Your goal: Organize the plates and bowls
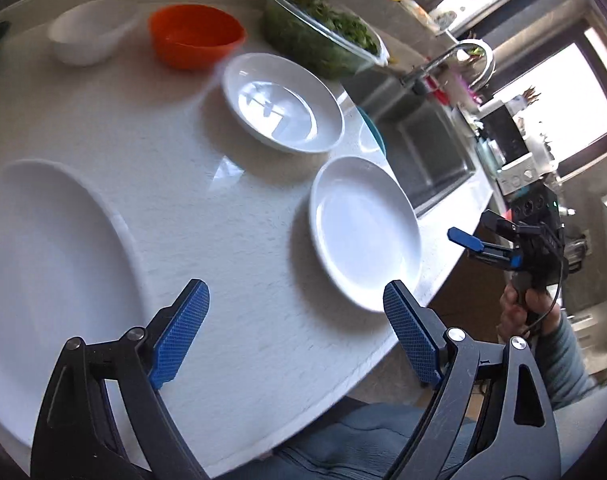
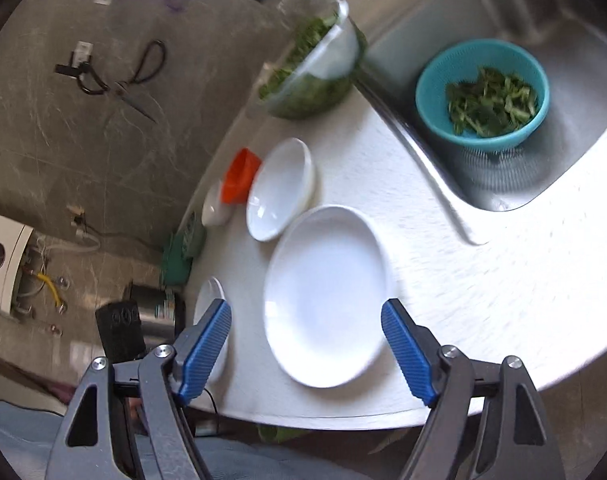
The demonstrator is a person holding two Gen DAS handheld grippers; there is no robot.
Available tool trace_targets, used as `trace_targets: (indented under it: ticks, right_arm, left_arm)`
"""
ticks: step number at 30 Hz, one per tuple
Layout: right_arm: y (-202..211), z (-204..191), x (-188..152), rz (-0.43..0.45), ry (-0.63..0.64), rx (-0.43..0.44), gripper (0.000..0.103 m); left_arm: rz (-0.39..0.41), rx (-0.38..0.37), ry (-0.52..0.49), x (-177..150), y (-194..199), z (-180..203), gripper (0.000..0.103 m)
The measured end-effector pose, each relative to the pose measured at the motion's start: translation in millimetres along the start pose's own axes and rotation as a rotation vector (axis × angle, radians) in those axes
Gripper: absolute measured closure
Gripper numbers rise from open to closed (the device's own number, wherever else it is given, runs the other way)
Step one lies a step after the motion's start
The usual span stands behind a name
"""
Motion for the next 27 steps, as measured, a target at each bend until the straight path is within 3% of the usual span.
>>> trace_targets:
  ticks: [2, 4, 8, 12, 17, 27]
  right_arm:
    - [0, 25, 7, -0.06, -0.019, 0.008, 0.024]
    - [-7, 35, 14, -0.107, -0.009, 0.023, 0.026]
    - [-14, 42, 25, -0.168, 0.033, 0.055, 0.029]
    - [-22, 43, 30, -0.217, 0.061, 0.052, 0.029]
    - [-28, 46, 34, -0.247, 0.082, 0.047, 0.03]
    - [-45, 48, 34, -0.302, 0.118, -0.004, 0.045]
  left_arm:
    - [-0.028, 0.039, 0.015, 0, -21, 10, 0.015]
    - [-0.012, 0.004, 0.054, 0, -34, 16, 0.015]
    - [-0.038, 0.078, 0.055, -1, -65, 17, 0.017]
    - [-0.029, 0.072, 0.109, -5, -81, 15, 0.024]
    - [-0.049, 0.088, 0.127, -10, -90, 12, 0.051]
    - [-0.051, 0.089, 0.127, -7, -90, 18, 0.053]
Point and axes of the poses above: each gripper's, at about its wrist camera, not at the fingertips, and y roughly against the way its jaws point, z to its right, x to its top, the point moved 7 cm from there along -y, roughly the way its jaws point, and after that the axes turned 8 degrees about -y, right-handed, at the moved point
